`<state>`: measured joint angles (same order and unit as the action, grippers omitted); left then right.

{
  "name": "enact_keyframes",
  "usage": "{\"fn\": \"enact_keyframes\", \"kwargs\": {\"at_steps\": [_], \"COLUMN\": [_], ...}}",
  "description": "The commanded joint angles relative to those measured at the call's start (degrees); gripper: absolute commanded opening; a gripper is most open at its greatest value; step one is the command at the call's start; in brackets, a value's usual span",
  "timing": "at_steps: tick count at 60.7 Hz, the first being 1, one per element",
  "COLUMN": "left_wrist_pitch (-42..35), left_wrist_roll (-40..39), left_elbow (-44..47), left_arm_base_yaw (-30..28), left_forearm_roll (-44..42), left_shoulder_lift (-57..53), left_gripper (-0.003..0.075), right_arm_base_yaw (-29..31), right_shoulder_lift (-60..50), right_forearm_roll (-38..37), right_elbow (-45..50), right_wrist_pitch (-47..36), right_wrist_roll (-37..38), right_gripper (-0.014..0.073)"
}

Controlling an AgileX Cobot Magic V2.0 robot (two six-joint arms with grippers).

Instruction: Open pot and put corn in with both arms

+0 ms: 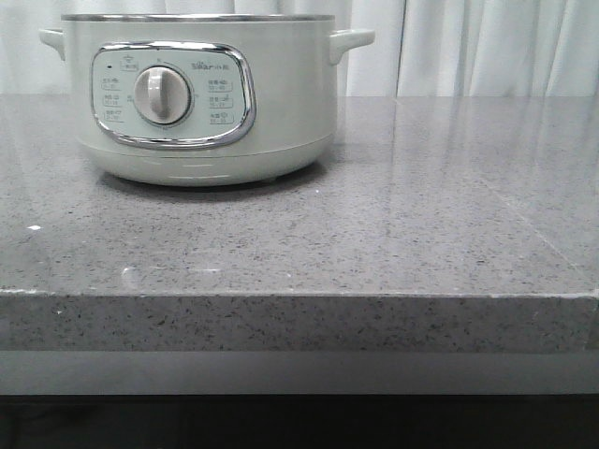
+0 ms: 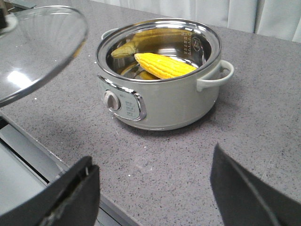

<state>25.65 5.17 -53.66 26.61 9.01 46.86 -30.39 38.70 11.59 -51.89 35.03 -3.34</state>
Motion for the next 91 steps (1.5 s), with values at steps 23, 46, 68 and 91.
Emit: {"fn": "enact_keyframes", "kwargs": {"at_steps": [23, 46, 68, 91], "left_wrist_pitch": [-12.28, -13.5, -18.27, -17.4], "left_wrist_roll": [0.04, -0.06, -0.06, -0.06], "left_elbow": [-19.79, -32.24, -35.18, -35.18], "left_arm_base_yaw": [0.19, -1.02, -1.02, -1.02], "left_forearm_roll": [0.53, 1.34, 0.7, 0.09], "left_shoulder_lift": [22.81, 38.71, 46.96, 48.45], "left_gripper": [0.0209, 0.0209, 0.0209, 0.0209], "right_arm_base_yaw": [0.31, 0.31, 0.31, 0.31], "right_shoulder_lift": [-0.12, -0.12, -0.12, -0.12], "right_forearm_roll": [0.35, 0.35, 0.35, 0.35], "right_elbow": [-1.4, -1.4, -1.4, -1.4], "right_wrist_pitch": [-4.61, -4.61, -4.61, -4.61], "right_wrist_roll": [-0.09, -0.09, -0.09, -0.09], "right_gripper": [0.052, 0.052, 0.052, 0.052]}}
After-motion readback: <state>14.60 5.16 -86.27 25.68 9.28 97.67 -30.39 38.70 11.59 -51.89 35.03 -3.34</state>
